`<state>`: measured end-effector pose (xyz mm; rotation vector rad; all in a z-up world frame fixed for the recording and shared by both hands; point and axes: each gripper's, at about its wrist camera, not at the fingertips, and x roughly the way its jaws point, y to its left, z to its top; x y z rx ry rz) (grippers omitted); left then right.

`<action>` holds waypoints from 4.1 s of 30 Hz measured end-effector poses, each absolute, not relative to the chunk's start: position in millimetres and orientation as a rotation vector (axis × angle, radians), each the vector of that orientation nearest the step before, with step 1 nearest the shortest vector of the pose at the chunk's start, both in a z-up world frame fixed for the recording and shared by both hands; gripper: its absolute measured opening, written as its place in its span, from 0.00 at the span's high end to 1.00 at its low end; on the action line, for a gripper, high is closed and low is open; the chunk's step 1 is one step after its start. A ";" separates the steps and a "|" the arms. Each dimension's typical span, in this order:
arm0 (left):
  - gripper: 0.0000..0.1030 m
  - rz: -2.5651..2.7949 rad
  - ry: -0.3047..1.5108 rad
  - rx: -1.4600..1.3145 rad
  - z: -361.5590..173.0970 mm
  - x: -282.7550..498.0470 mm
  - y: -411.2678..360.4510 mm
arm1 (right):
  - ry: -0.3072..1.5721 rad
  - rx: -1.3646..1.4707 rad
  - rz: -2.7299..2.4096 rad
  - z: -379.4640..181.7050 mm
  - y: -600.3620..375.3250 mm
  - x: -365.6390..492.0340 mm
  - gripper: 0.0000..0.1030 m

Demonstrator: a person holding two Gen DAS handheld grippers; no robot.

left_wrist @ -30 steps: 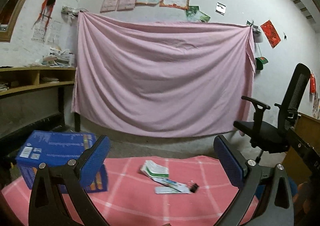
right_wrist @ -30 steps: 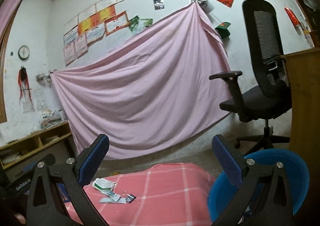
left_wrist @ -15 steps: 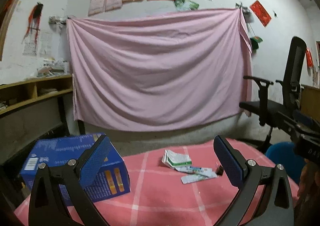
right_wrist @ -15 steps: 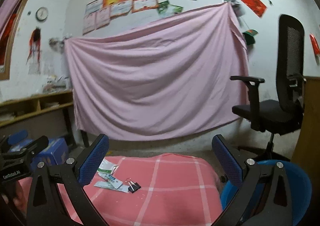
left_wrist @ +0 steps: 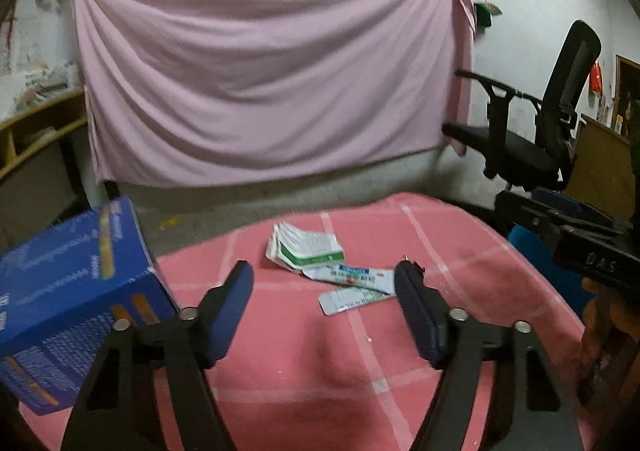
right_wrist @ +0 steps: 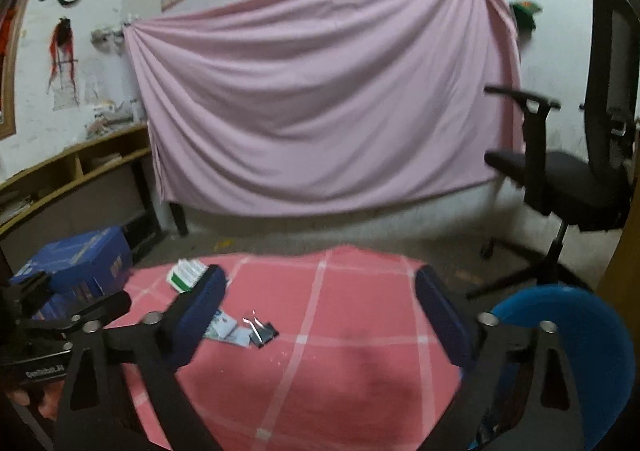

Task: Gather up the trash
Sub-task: 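Grasp white-green paper box with left tool while right tool grasps black binder clip, then lift paper box with left tool while right tool lifts binder clip toward bucket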

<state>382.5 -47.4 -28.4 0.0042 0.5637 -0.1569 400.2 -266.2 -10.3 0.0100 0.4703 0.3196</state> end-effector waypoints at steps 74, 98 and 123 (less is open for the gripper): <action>0.89 -0.188 0.815 -0.287 -39.5 426.8 -10.5 | 0.905 -0.182 0.458 -68.9 -201.0 476.4 0.63; 0.97 -0.146 0.638 -0.252 -23.9 403.1 -5.3 | 0.698 -0.141 0.463 -41.8 -221.3 429.0 0.75; 0.97 -0.275 0.101 0.007 78.7 287.4 -160.9 | 0.014 0.127 0.347 64.0 -357.0 309.4 0.75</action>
